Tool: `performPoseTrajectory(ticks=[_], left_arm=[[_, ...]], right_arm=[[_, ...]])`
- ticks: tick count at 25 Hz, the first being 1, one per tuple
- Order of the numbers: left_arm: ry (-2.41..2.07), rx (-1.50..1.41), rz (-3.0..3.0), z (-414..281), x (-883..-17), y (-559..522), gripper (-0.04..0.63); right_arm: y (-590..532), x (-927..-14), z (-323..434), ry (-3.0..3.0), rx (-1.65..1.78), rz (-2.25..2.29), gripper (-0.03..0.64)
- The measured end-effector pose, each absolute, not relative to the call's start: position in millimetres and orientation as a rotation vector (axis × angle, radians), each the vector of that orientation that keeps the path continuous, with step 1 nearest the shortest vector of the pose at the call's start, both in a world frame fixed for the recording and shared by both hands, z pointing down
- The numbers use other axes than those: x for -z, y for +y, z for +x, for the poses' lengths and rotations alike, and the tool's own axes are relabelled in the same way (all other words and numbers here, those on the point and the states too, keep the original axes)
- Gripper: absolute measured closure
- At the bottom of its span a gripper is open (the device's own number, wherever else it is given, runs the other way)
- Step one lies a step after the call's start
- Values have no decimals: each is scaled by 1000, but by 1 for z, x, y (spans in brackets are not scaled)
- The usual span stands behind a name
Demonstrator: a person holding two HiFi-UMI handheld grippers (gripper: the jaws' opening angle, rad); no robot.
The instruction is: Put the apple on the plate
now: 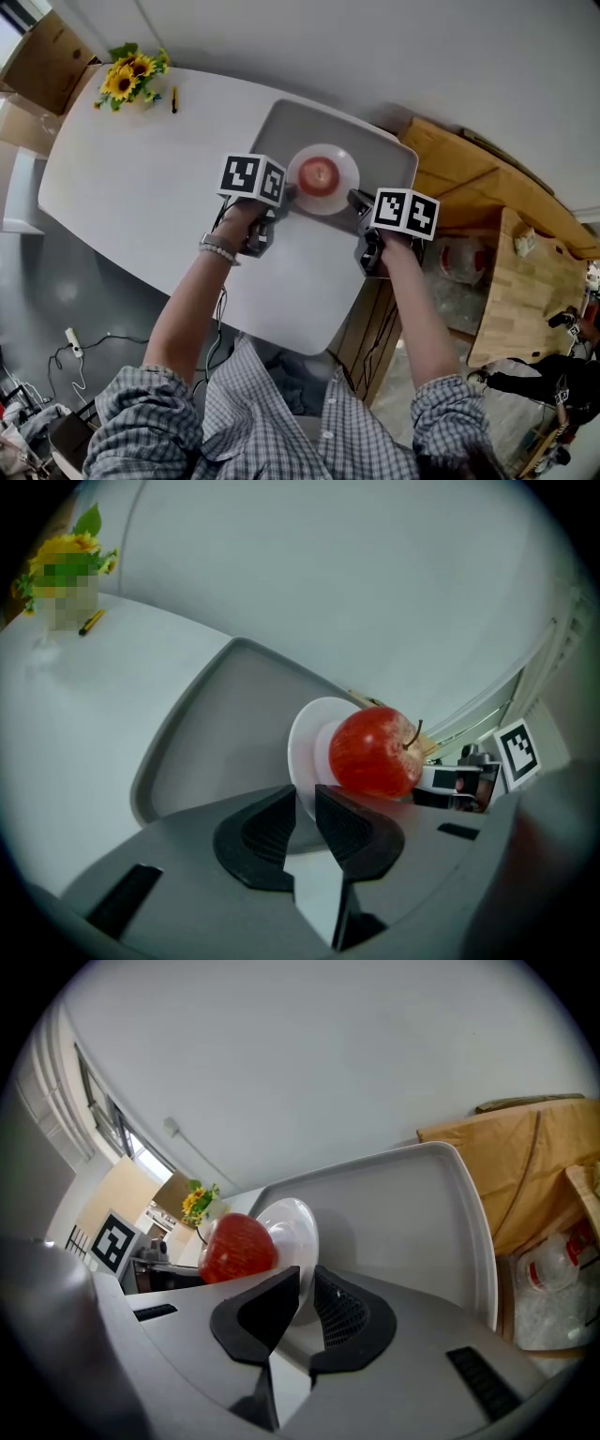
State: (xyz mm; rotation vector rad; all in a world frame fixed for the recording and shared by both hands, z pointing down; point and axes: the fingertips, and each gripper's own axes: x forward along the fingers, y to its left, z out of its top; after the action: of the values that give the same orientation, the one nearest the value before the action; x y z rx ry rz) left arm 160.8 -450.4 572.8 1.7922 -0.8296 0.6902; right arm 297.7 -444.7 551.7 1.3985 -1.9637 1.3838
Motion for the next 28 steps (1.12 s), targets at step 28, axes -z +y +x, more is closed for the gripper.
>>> performPoseTrajectory(ticks=[28], left_arm=[[-890,-657,1815,157,-563,-452,529]], right_arm=[[-437,-545,326,-1992,-1192,1567,557]])
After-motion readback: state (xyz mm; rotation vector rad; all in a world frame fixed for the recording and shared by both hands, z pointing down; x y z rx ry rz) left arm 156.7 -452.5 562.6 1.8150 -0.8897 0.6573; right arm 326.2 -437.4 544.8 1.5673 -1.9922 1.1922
